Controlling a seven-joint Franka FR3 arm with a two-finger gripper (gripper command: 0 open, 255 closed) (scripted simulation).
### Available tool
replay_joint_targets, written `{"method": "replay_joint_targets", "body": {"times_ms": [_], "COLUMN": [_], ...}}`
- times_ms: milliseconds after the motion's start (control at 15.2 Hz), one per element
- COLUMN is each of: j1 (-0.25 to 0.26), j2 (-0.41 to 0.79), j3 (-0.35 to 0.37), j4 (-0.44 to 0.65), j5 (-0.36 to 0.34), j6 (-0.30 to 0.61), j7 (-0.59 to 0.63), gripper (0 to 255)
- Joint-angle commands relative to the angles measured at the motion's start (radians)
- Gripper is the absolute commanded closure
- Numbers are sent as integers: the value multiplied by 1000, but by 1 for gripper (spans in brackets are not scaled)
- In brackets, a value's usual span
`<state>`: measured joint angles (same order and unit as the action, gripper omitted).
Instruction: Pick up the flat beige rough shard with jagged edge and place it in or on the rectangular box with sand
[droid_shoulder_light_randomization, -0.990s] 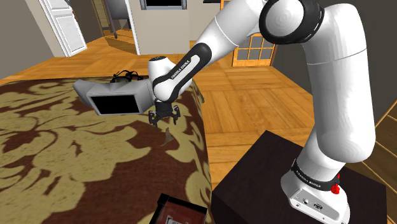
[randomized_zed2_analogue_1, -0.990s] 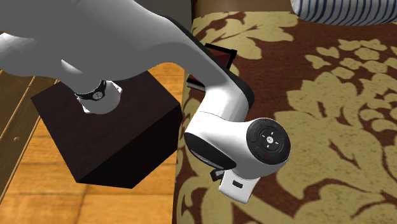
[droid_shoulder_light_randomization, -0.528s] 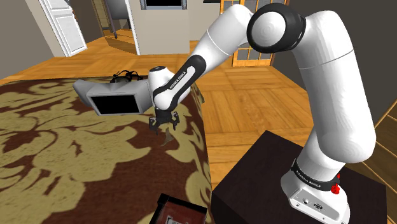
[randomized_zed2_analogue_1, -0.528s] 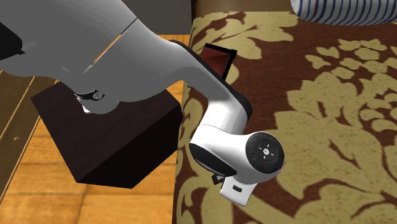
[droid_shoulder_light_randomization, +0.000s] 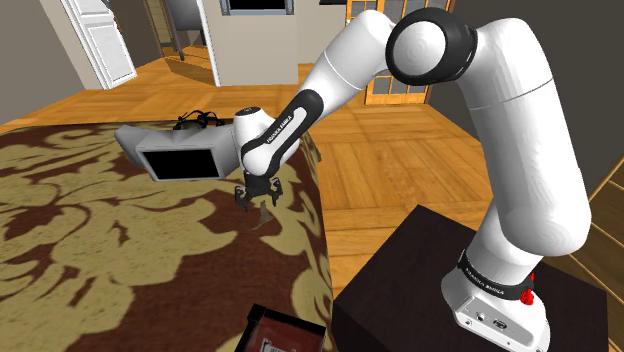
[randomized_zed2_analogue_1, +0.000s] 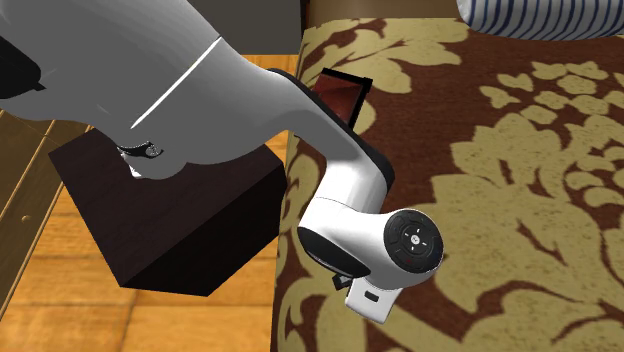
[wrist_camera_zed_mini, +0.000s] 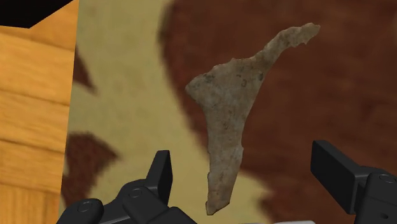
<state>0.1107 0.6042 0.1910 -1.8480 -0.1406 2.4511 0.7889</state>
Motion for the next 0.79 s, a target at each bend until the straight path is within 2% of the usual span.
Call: {"method": "replay_joint_targets", "body": {"times_ms": [0,66,660,726], "j1": [0,0,1,1], "j2": [0,0,-2,-2], "j3": [0,0,1,1], "j4": [0,0,2,2], "j5": [0,0,0,0], "j6": [0,0,0,0], "j7": [0,0,1,1], "gripper": [0,255,255,0]}}
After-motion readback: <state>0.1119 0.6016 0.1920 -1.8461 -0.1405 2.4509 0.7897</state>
